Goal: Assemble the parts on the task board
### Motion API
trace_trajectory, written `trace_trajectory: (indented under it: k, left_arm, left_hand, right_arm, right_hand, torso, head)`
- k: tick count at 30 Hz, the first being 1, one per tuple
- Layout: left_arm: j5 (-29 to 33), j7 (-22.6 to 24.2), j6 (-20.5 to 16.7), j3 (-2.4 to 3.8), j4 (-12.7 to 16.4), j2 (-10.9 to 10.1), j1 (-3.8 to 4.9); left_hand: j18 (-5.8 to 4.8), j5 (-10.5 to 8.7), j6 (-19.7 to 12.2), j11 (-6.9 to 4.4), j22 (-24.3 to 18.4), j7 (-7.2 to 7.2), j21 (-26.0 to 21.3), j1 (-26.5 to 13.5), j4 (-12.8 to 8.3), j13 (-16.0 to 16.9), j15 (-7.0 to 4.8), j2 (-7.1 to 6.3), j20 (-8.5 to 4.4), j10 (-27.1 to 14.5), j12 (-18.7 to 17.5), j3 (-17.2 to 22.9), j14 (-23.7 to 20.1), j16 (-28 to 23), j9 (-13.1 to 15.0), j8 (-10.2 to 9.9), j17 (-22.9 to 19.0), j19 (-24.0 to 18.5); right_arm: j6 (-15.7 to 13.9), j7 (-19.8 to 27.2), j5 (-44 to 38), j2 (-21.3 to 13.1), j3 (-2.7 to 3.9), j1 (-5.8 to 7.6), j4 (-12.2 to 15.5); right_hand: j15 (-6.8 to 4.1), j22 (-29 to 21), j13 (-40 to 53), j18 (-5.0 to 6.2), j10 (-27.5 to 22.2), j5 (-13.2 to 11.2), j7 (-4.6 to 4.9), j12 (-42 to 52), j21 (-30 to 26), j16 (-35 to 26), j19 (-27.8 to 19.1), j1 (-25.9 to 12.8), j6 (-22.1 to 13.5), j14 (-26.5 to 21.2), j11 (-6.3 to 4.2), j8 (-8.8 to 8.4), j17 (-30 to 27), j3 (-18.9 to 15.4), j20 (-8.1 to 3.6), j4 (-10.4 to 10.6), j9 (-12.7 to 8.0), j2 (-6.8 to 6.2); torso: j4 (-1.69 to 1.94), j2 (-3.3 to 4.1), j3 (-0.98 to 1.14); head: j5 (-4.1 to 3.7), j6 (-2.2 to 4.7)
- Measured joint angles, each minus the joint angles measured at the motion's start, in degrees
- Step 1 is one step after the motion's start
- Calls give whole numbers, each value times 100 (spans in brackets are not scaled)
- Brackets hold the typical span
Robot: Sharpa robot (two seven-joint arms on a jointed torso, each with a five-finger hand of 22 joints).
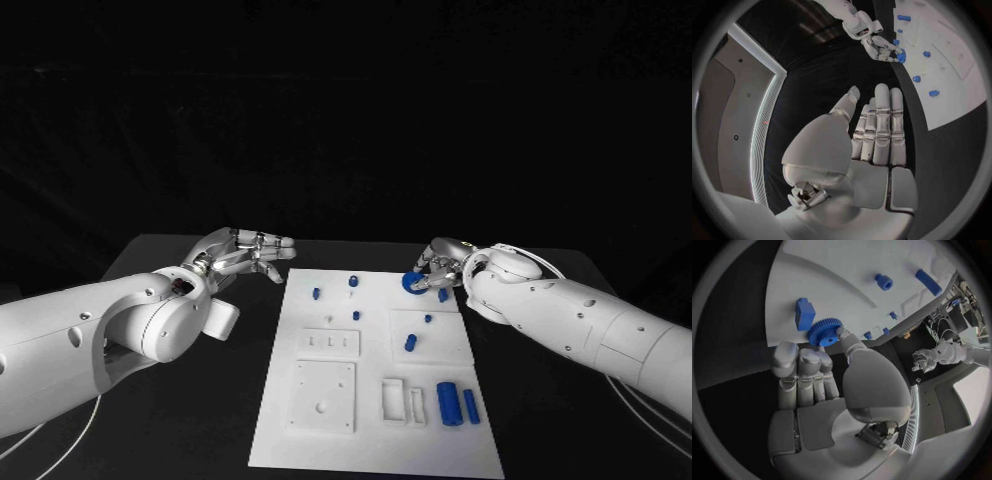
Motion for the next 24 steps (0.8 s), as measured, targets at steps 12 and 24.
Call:
trace_trajectory:
  k: [12, 24]
  left_arm:
    - [-3, -1, 0, 0, 3, -18, 0]
    - [-5, -2, -1, 0, 23, -42, 0]
  left_hand:
    - [0, 0, 0, 0, 0, 0, 0, 0, 0, 0, 0, 0, 21, 0, 0, 0, 0, 0, 0, 0, 0, -21]
    - [0, 0, 0, 0, 0, 0, 0, 0, 0, 0, 0, 0, 20, 0, 0, 0, 0, 0, 0, 0, -1, -20]
  right_arm:
    - [23, 59, 24, -8, -2, -9, 30]
    - [-298, 40, -236, -109, -32, -77, 278]
  right_hand:
    - [-18, 0, 22, -1, 29, 223, -86, 4, 46, -21, 0, -175, 324, 20, -73, 29, 60, 647, 0, -296, 3, 9]
    - [-86, -1, 36, -1, 51, -35, -171, 4, 114, -45, 0, -253, 586, 38, -133, 29, 90, 615, -43, -231, 22, 75]
  torso:
    - [-10, -2, 2]
    - [-13, -1, 5]
  head:
    - [9, -29]
    - [-8, -18]
